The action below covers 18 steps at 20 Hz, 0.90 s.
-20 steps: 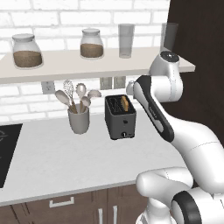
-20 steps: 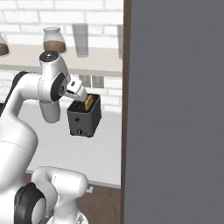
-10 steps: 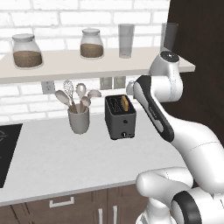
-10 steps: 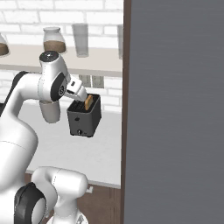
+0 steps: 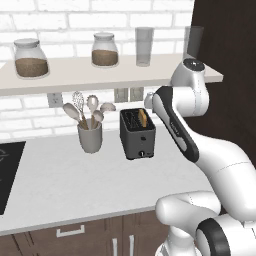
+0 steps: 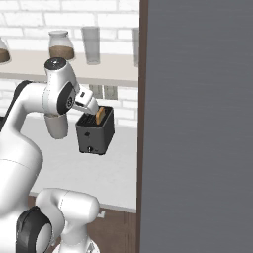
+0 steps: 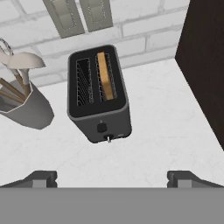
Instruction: Start the toaster. Once the lever pops up, take the bread to the plate on the dining counter.
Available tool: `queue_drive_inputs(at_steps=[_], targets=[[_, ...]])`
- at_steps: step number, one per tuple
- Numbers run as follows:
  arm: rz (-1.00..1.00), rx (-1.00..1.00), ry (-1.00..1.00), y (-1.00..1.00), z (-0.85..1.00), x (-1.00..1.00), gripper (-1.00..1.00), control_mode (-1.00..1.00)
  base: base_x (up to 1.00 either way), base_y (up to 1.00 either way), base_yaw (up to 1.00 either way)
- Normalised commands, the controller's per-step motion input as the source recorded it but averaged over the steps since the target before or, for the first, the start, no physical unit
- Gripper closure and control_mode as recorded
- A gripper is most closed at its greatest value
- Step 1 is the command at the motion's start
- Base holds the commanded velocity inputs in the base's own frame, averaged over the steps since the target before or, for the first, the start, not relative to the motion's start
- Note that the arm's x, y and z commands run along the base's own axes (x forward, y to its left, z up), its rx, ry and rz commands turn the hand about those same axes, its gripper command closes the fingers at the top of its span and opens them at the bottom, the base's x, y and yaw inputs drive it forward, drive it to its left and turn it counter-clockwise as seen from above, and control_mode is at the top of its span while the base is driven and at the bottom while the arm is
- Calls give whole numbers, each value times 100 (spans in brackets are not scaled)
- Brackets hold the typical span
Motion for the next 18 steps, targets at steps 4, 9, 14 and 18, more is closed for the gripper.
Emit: queue_drive_inputs(at_steps=[4,9,14,18], targets=[[0,0,0,0,0,0,-100,-100,0,0,0],[0,0,0,0,0,0,-100,-100,0,0,0],[0,0,0,0,0,0,-100,-100,0,0,0],[0,0,0,0,0,0,-100,-100,0,0,0]])
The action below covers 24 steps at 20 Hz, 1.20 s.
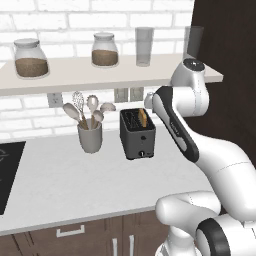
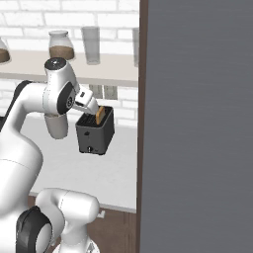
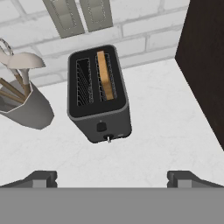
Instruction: Start the toaster. Once the lever pops up, take the bread to the plate on the dining counter.
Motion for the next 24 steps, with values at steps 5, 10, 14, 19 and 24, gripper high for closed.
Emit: queue_drive_inputs(at_steps=[5,10,14,19,24], targets=[[0,0,0,0,0,0,-100,-100,0,0,0],[0,0,0,0,0,0,-100,-100,0,0,0],[0,0,0,0,0,0,-100,-100,0,0,0],[0,0,0,0,0,0,-100,-100,0,0,0],[0,0,0,0,0,-17,-100,-100,0,0,0]])
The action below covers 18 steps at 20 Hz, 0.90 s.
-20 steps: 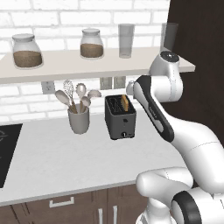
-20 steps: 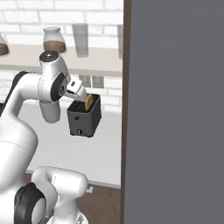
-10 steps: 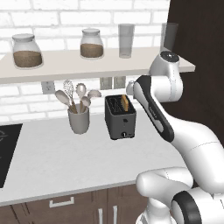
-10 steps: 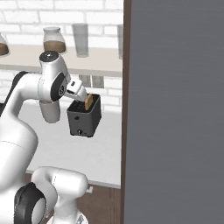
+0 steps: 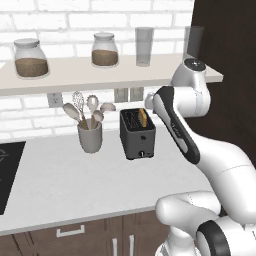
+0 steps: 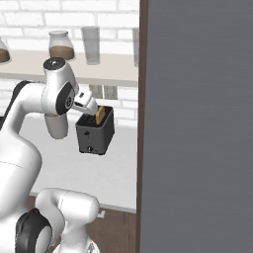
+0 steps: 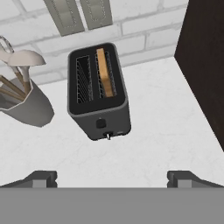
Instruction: Start the toaster. Once the lever pops up, take the bread to the plate on the dining counter.
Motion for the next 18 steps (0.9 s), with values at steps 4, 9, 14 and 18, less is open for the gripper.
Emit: queue_drive_inputs(at_steps=[4,9,14,18], targets=[[0,-6,-10,12,-1,-60,-100,-100,0,0,0],[0,-14,-16,31,-14,-24,-100,-100,0,0,0],[0,-5,-4,7,-27,5,-100,-100,0,0,0],[0,0,0,0,-24,20,-100,-100,0,0,0]])
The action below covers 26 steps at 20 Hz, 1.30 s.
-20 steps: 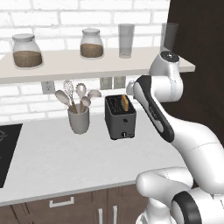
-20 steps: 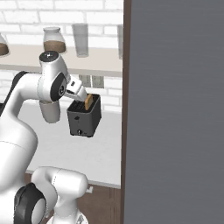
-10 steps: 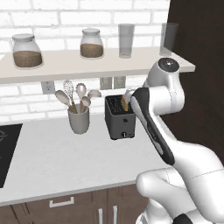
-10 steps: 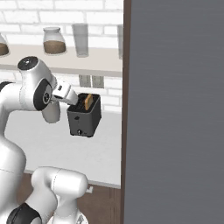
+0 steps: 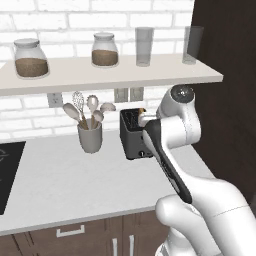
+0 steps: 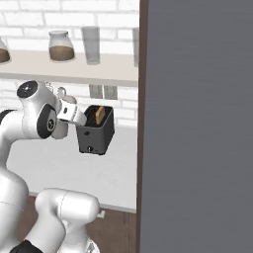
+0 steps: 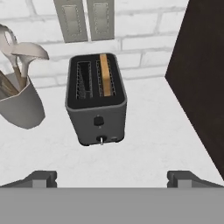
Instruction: Start the toaster. Once the lever pops up, take the bread to the plate on the dining counter.
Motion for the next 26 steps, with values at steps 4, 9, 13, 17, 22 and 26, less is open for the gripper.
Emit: queue_drive_inputs(at_steps=[4,9,13,17,22,26], targets=[[0,0,1,0,-9,27,-100,-100,0,0,0],[0,0,4,0,-12,43,-100,-100,0,0,0],[0,0,6,-7,-20,49,-100,-100,0,0,0],[0,0,2,-13,-22,34,-100,-100,0,0,0],[-1,0,0,-9,-20,19,-100,-100,0,0,0],[0,0,0,-3,-18,31,-100,-100,0,0,0]])
